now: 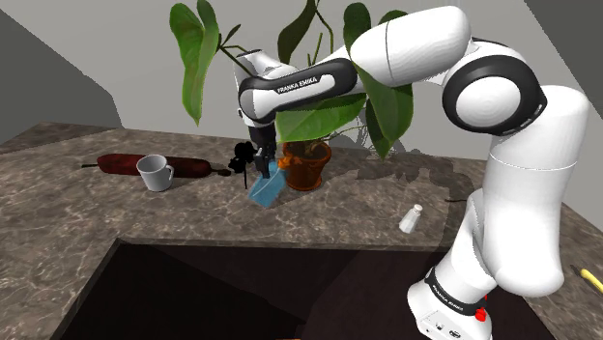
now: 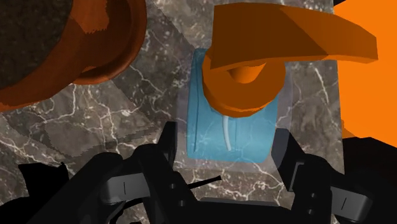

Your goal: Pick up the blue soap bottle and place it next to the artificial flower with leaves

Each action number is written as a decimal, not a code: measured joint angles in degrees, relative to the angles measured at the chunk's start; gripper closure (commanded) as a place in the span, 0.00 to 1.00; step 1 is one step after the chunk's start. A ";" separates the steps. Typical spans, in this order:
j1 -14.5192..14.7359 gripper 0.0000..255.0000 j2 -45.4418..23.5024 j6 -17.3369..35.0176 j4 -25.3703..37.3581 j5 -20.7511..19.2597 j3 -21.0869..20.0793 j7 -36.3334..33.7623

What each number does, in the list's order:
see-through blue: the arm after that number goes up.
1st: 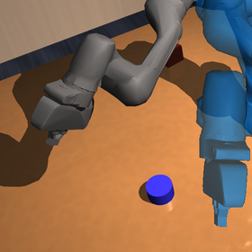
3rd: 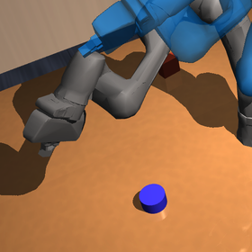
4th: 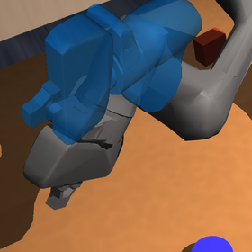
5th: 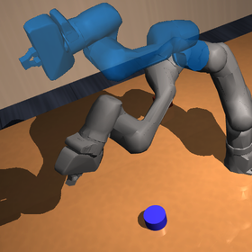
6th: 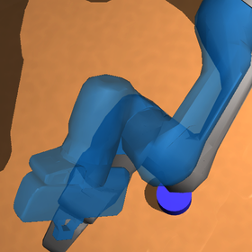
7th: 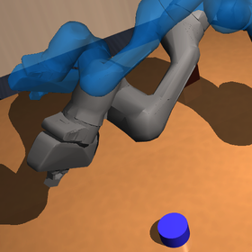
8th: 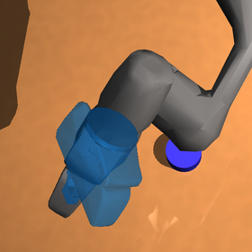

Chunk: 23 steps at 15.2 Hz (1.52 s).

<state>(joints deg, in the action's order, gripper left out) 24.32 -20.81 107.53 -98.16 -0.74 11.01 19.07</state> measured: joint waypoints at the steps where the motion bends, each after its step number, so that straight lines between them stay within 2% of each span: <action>1: 0.00 1.00 0.15 0.19 -0.25 -0.01 0.01 0.02; 5: 0.01 1.00 0.12 0.31 -0.26 0.00 0.01 0.01; 6: 0.04 0.00 0.16 0.30 -0.31 -0.01 0.00 -0.05; 12: 0.07 0.00 -0.17 0.31 -0.60 0.03 -0.05 -0.07; 17: 0.11 0.00 0.31 -5.97 5.27 -0.04 -0.02 0.01; 23: 0.14 0.00 0.13 -6.90 6.31 0.00 -0.06 -0.05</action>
